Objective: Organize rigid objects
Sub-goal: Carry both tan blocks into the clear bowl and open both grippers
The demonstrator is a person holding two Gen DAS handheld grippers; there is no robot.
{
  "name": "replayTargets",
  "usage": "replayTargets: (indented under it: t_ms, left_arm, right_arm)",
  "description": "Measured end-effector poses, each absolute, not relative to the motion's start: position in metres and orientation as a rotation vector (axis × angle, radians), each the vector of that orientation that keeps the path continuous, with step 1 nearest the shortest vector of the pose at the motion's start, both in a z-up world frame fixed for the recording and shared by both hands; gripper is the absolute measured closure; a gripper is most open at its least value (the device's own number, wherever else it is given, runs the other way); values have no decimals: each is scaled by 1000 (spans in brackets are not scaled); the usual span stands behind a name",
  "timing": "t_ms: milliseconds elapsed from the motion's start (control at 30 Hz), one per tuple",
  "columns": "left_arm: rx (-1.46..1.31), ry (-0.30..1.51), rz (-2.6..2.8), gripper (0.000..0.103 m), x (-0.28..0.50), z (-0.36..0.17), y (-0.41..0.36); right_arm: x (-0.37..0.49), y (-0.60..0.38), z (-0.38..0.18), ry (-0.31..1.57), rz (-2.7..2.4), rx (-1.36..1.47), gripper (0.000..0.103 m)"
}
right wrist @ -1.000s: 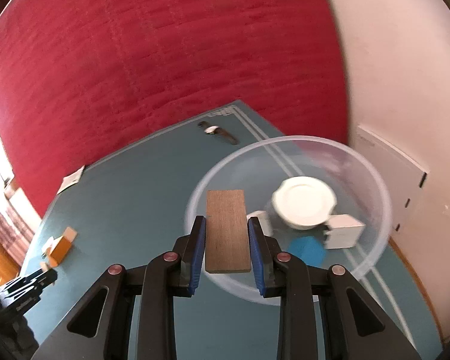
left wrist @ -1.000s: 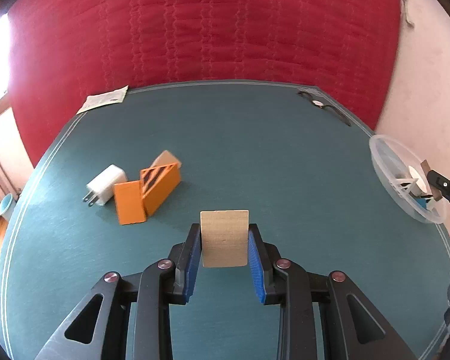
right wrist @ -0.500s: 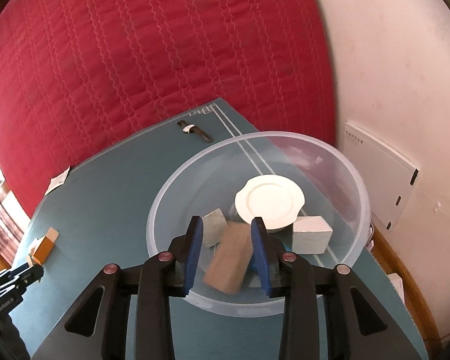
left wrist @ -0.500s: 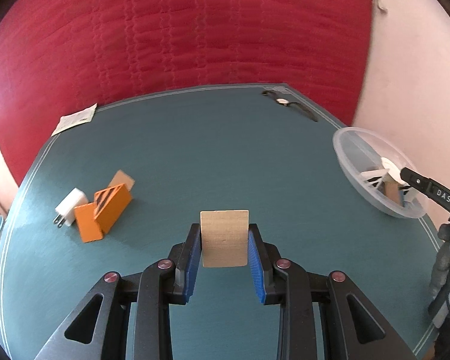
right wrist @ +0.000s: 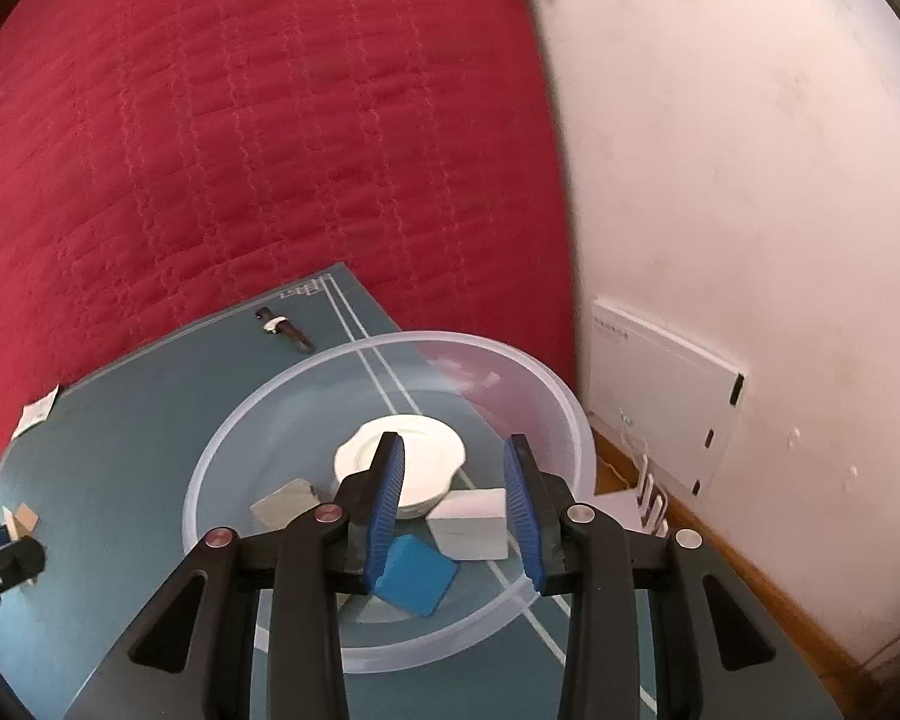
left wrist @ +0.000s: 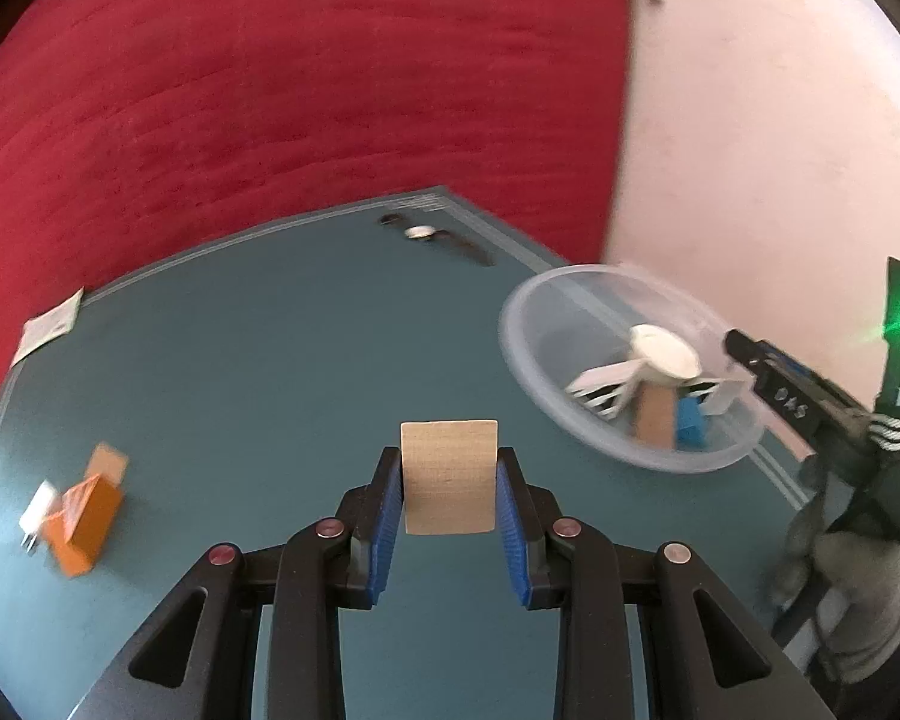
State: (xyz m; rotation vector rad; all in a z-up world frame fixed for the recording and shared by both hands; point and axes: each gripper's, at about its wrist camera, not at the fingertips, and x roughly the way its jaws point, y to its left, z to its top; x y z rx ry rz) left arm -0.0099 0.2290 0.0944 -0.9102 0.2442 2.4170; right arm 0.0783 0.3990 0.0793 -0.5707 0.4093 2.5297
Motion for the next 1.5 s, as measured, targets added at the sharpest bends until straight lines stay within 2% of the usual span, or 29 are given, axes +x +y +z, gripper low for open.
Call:
replayTargets:
  t_ms: [233, 733, 767, 800, 833, 867, 900, 1133, 1267, 1500]
  left_arm:
    - [-895, 237, 2334, 71, -19, 94, 269]
    - [-892, 219, 2286, 70, -40, 84, 312]
    - [-888, 213, 2288, 67, -42, 83, 313]
    - [-891, 208, 2289, 50, -44, 83, 314]
    - [-894, 200, 2297, 25, -45, 82, 313]
    - [-885, 187, 2318, 16, -46, 83, 311]
    - [-872, 177, 2336, 14, -46, 83, 309]
    - [-916, 168, 2384, 11, -52, 76, 296]
    - [-963, 202, 2439, 5, -54, 71, 288]
    - [-997, 183, 2488, 3, -57, 70, 269]
  right_arm:
    - [85, 410, 79, 470, 2484, -542, 67]
    - [86, 411, 80, 448, 2487, -532, 66]
    - [86, 411, 81, 448, 2486, -532, 66]
    - [86, 411, 81, 448, 2486, -532, 66]
    - [86, 411, 81, 448, 2487, -533, 66]
    - [87, 411, 81, 449, 2487, -533, 66]
    - [86, 412, 81, 450, 2488, -534, 66]
    - [88, 409, 82, 443, 2489, -536, 66]
    - [88, 406, 83, 433, 2492, -534, 57]
    - [89, 400, 85, 402, 2500, -533, 56]
